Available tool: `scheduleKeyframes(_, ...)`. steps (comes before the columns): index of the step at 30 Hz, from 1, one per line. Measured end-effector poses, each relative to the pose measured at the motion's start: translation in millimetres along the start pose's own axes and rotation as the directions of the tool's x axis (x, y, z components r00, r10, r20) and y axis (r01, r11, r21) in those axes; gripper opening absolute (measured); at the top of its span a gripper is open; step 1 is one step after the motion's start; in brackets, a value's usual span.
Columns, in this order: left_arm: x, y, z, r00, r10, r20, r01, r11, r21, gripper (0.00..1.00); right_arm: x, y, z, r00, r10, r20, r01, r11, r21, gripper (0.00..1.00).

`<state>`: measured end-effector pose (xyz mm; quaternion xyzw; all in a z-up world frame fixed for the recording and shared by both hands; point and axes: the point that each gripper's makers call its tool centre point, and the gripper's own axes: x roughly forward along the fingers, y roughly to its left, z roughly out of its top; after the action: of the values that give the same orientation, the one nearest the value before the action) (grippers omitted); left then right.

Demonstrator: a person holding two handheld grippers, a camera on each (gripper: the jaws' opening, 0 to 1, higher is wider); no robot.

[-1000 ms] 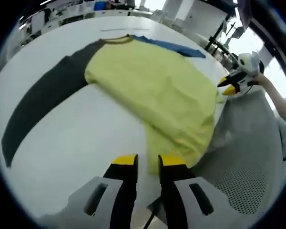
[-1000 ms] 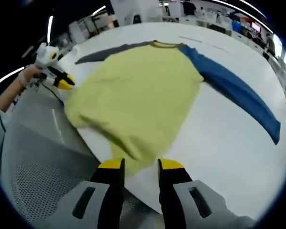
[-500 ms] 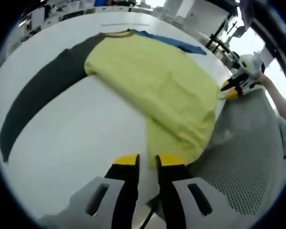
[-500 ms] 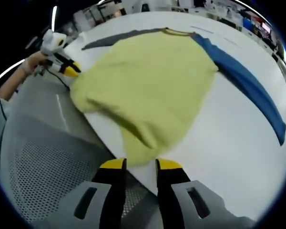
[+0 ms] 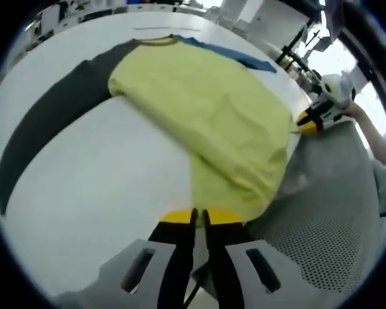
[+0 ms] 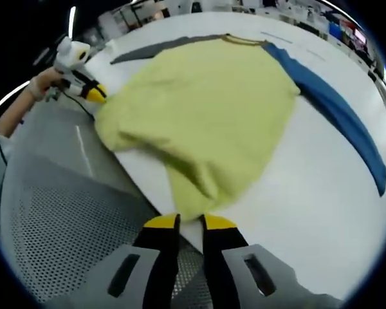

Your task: Fold the garment on the visible template until the final outline fits inside the template.

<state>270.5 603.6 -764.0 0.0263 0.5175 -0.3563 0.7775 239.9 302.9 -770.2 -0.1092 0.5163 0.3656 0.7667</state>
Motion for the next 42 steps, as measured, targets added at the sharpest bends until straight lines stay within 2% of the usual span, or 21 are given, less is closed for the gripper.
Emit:
scheduleKeyframes(7,1.3,0.0,-1.1,1.0,0.008,-0.006,-0.008,1.0,-0.006,0.0,0.5,-3.4,0.5,1.0,-0.026,0.005,0.026,1.0,0.013,0.08)
scheduleKeyframes(12,1.7,-0.6,-1.3,1.0,0.022,-0.012,-0.022,1.0,0.004,0.0,2.6,-0.6,2.0,1.0,-0.023,0.014,0.023,1.0,-0.015,0.05)
scheduleKeyframes(22,-2.1,-3.9,1.0,0.999,0.033,0.021,-0.033,0.999,-0.015,0.0,-4.0,-0.3,6.9,0.999,-0.031,0.027,0.032,0.999,-0.028,0.03)
scheduleKeyframes(34,-27.0,-6.1,10.0,0.993,0.071,0.09,-0.069,0.997,-0.019,0.0,-28.2,-6.5,17.1,0.995,-0.063,0.078,0.064,0.998,-0.016,0.03)
scheduleKeyframes(39,-40.1,-7.6,6.1,0.991,0.098,0.094,-0.097,0.995,-0.013,0.0,-35.5,-7.3,15.2,0.994,-0.073,0.079,0.075,0.997,-0.011,0.03)
scheduleKeyframes(42,-48.2,-10.3,4.5,0.989,0.095,0.111,-0.093,0.995,-0.024,0.0,-42.8,-9.4,13.1,0.993,-0.088,0.077,0.089,0.996,-0.011,0.03)
